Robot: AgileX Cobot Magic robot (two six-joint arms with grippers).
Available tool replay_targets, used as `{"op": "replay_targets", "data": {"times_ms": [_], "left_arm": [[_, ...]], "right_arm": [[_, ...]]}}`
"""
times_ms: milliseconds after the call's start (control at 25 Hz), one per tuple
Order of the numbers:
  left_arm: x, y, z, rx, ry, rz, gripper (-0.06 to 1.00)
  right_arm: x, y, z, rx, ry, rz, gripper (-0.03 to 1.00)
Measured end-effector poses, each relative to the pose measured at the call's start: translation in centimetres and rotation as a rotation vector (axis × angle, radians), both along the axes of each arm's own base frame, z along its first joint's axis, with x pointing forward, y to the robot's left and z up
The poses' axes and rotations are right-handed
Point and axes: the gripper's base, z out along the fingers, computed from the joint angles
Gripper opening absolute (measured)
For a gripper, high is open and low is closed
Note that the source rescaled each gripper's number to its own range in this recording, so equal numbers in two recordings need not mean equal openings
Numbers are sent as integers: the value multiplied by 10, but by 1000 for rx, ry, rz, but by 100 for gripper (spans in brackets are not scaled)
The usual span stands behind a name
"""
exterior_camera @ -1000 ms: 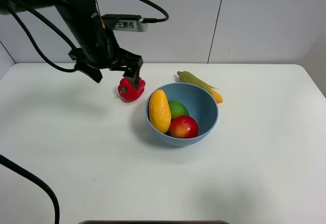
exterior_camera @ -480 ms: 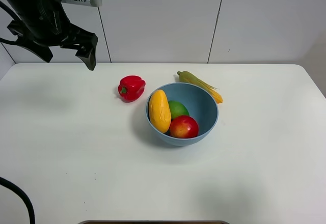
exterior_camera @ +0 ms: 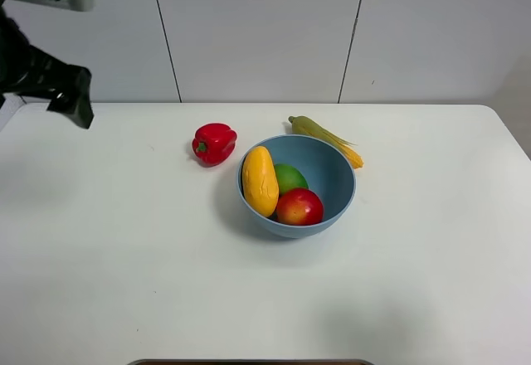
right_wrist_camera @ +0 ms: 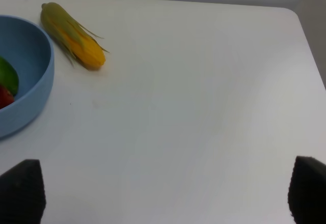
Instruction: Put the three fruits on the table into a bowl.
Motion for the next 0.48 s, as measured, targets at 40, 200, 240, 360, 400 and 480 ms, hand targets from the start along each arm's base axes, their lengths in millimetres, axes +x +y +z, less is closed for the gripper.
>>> {"op": "replay_targets", "data": {"times_ms": [40, 200, 240, 360, 400, 480], "left_arm": [[-11, 6, -4, 3, 1, 10, 98], [-53, 33, -20, -24, -33, 63, 98], [-64, 40, -22, -37, -49, 81, 98], [-97, 59, -36, -71, -76, 131, 98], [-107, 64, -38, -84, -99, 139, 98], [-126, 72, -47, -102, -127, 148, 98]], "right_arm": [[0, 0, 0, 0, 0, 0, 84], [0, 0, 0, 0, 0, 0, 84], [0, 0, 0, 0, 0, 0, 84], [0, 0, 0, 0, 0, 0, 84], [0, 0, 0, 0, 0, 0, 84], [0, 0, 0, 0, 0, 0, 84]]}}
